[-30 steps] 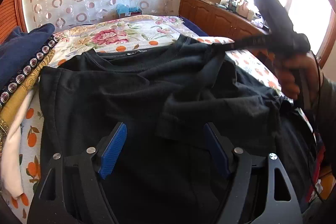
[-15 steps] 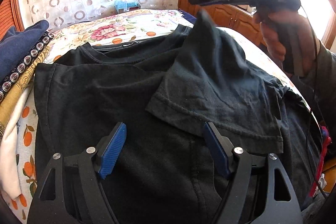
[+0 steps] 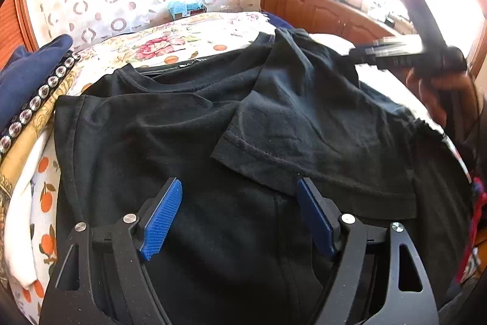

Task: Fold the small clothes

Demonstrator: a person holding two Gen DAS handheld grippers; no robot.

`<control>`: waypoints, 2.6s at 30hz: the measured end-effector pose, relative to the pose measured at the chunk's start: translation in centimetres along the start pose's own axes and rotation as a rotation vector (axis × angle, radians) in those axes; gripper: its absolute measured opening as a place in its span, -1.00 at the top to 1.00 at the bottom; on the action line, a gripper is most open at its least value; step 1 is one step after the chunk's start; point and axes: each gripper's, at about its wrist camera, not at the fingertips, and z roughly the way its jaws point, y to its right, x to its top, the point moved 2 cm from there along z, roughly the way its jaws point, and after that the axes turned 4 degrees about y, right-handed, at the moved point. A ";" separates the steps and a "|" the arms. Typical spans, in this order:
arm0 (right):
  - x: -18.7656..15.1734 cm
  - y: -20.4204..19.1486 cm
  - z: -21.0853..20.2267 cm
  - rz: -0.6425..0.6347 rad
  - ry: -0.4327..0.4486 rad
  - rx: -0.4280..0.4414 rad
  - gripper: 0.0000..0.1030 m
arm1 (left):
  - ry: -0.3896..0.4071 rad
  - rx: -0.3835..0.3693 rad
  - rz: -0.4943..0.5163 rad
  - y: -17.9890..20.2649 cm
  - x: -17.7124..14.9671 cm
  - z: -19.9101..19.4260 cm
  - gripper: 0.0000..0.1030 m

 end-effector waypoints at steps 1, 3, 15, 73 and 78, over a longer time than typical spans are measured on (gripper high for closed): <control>-0.4 0.1 -0.2 0.007 -0.004 0.005 -0.15 | 0.011 -0.005 -0.014 -0.4 0.1 -0.5 -0.52; -1.1 0.0 -0.5 0.013 -0.018 0.018 -0.15 | 0.039 0.010 -0.032 -1.3 0.6 -1.8 -0.52; -0.1 1.1 -0.7 -0.006 -0.041 0.059 -0.15 | 0.062 0.174 -0.076 -9.4 1.7 -3.7 -0.47; -4.4 -3.7 -10.4 -0.060 0.222 0.116 0.87 | 0.189 0.090 -0.108 -7.4 -2.4 -13.7 0.84; -9.3 -5.0 -15.3 -0.061 0.235 0.121 0.87 | 0.213 0.047 -0.106 -5.4 -6.7 -17.3 0.84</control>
